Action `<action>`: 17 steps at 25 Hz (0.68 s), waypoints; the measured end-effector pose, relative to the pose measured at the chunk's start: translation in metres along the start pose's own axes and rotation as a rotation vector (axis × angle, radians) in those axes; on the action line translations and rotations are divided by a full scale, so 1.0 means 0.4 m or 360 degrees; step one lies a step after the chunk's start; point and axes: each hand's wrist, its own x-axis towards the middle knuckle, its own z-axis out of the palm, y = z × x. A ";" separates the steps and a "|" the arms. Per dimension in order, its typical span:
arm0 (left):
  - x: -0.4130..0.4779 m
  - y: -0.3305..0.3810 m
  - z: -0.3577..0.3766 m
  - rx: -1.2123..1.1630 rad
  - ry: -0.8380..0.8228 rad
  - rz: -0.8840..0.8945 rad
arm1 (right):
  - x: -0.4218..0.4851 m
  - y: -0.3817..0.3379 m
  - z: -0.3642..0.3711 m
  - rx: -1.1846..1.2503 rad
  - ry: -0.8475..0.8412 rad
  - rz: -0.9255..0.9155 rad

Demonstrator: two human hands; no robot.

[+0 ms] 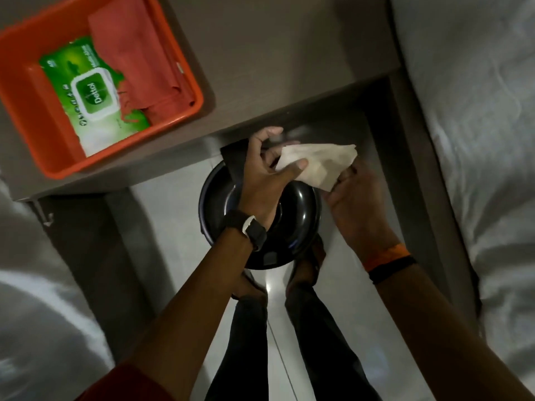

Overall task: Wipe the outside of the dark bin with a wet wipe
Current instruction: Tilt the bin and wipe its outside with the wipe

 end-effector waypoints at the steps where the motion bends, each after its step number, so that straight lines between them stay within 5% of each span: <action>1: 0.003 -0.016 0.015 0.0109 0.0025 0.0017 | 0.009 0.006 -0.017 0.0245 0.0018 0.0228; 3: 0.019 -0.043 0.045 0.0363 0.0098 0.0031 | 0.030 0.020 -0.059 0.0470 -0.0007 0.0454; 6: 0.057 -0.085 0.072 0.0630 0.0153 -0.0022 | 0.072 0.067 -0.117 0.0102 0.0023 0.0325; 11: 0.158 -0.150 0.105 0.1002 0.0277 0.0000 | 0.149 0.130 -0.221 0.0160 0.0223 0.0373; 14: 0.249 -0.188 0.094 0.1994 -0.0362 0.0219 | 0.178 0.157 -0.290 0.0264 0.0143 0.0427; 17: 0.300 -0.227 0.087 0.3116 -0.1228 -0.0072 | 0.198 0.181 -0.322 0.0065 0.0091 0.0352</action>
